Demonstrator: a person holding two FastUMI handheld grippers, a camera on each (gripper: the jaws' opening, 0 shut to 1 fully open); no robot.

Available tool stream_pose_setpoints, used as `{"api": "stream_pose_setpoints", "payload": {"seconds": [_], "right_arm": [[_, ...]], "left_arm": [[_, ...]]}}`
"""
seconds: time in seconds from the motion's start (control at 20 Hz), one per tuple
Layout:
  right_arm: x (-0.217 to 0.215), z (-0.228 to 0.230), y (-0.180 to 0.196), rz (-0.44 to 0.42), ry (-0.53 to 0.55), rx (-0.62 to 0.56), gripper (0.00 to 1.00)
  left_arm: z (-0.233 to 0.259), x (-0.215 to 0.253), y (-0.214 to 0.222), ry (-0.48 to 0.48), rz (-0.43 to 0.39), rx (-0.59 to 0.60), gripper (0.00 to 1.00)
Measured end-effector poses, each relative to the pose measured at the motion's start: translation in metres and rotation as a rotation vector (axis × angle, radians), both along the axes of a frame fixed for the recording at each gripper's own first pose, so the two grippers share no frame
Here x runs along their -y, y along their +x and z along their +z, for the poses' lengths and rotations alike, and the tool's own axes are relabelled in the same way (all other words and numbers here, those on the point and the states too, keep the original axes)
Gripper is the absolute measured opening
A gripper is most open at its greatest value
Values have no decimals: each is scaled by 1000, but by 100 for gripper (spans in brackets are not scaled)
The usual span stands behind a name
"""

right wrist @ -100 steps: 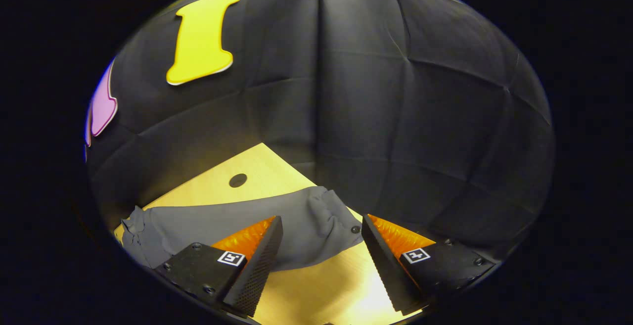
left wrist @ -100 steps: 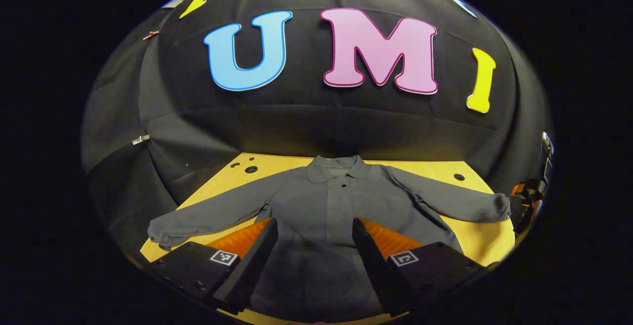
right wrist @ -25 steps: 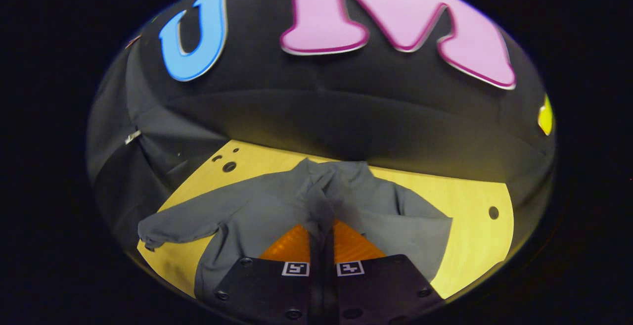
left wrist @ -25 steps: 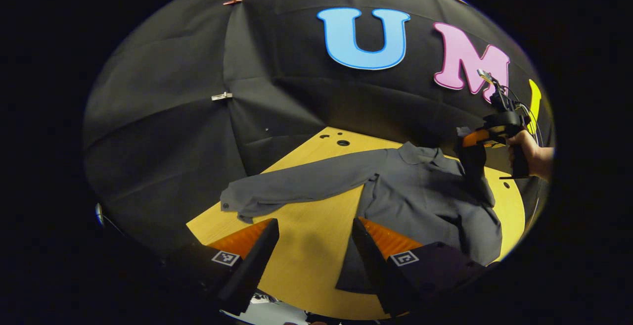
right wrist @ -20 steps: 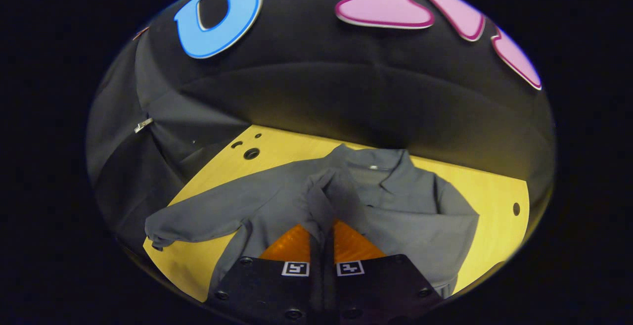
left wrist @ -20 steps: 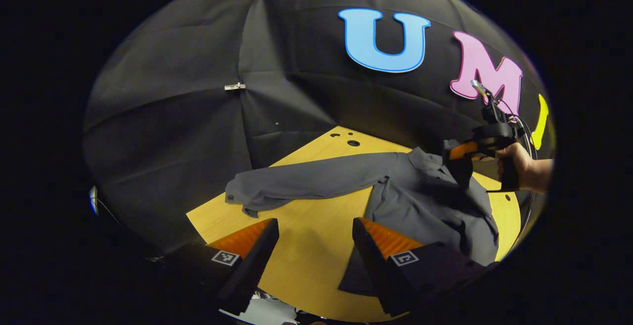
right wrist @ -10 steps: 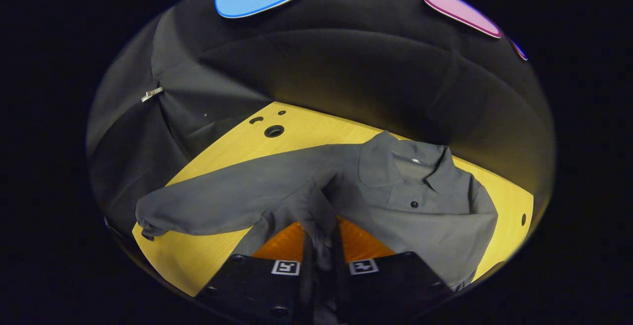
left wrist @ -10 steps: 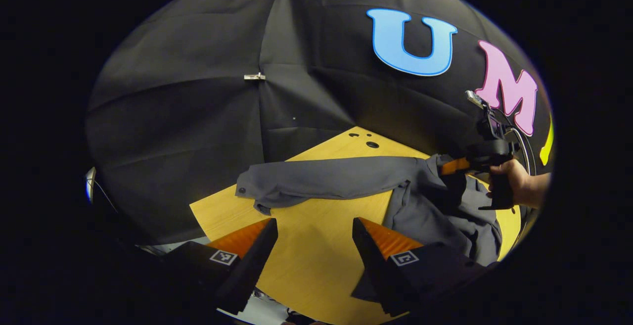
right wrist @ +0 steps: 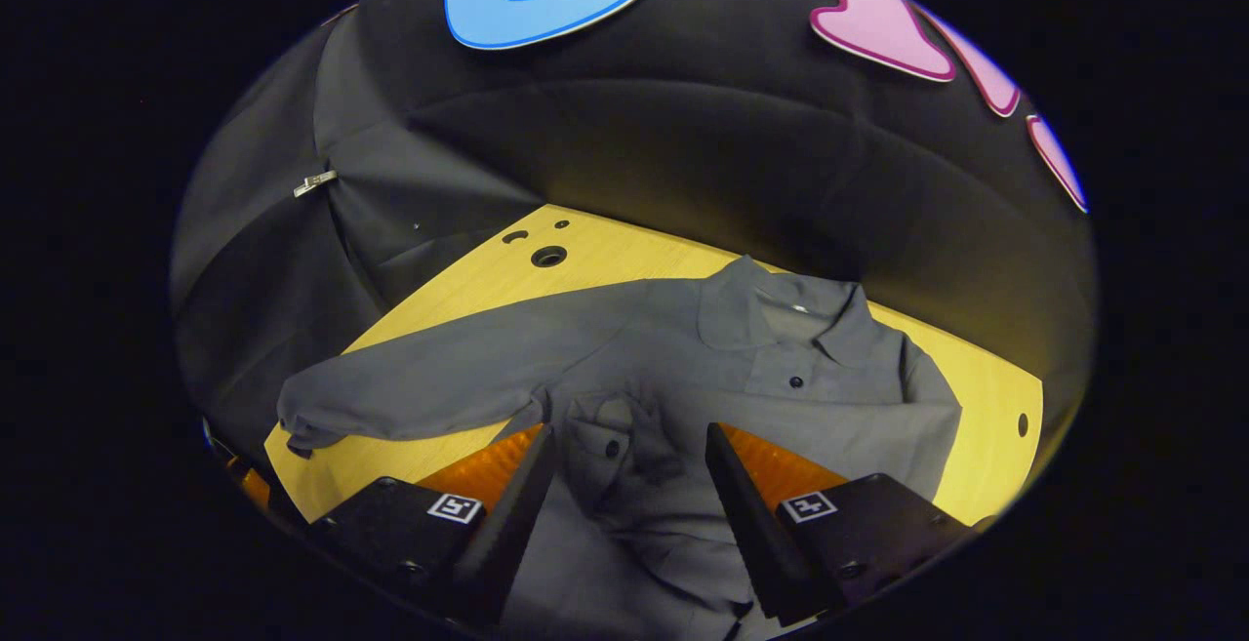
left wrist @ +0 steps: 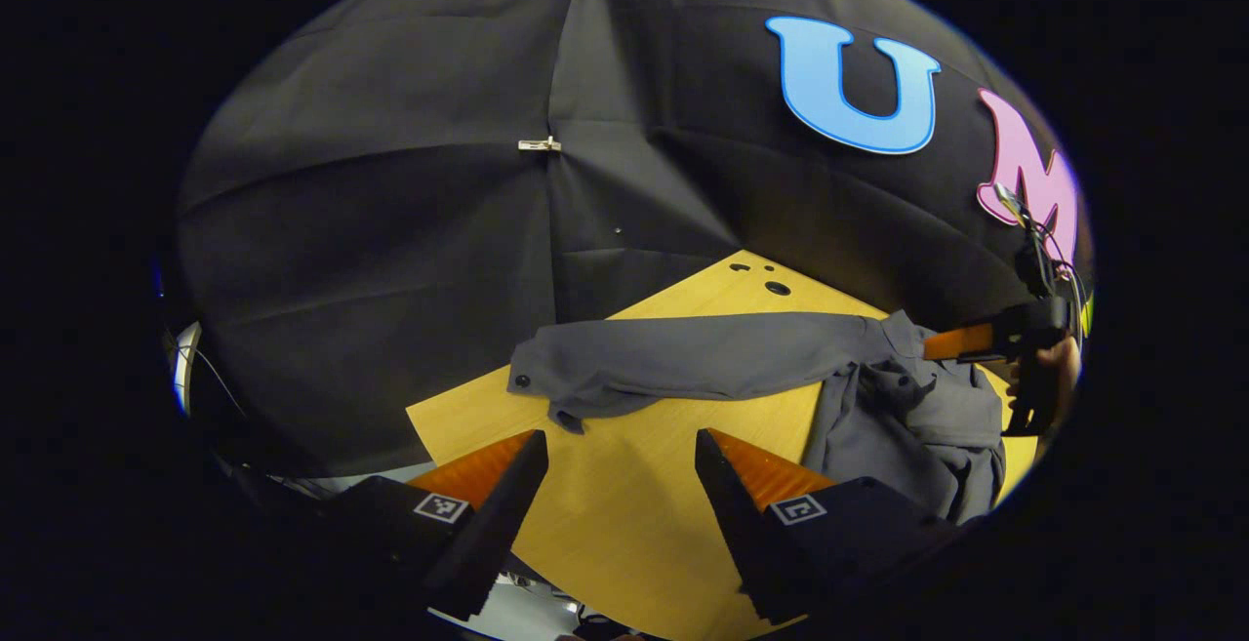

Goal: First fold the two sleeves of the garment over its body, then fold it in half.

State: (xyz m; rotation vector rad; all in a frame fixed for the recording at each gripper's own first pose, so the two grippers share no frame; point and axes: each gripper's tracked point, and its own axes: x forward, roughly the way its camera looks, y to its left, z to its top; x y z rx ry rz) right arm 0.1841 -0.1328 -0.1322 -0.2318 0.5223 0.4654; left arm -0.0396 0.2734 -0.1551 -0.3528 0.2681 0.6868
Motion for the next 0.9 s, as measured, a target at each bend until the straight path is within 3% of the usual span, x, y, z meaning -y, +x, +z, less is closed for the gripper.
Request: {"api": "stream_pose_setpoints", "payload": {"seconds": [0.35,0.55,0.75,0.9], "right_arm": [[17,-5,-37,-89,44,-53,98],[22,-14,-58,-139,62,-106,99],[17,-17,-71,-124,66,-107,99],[9,-19,-87,-96,81,-116,99]], "left_arm": [[18,6,-38,61,-11,-14,96],[6,30,-69,37,-43,-33,96],[-12,36,-90,38,-66,-52,100],[-7,19,-98,66,-46,-49,92]]}}
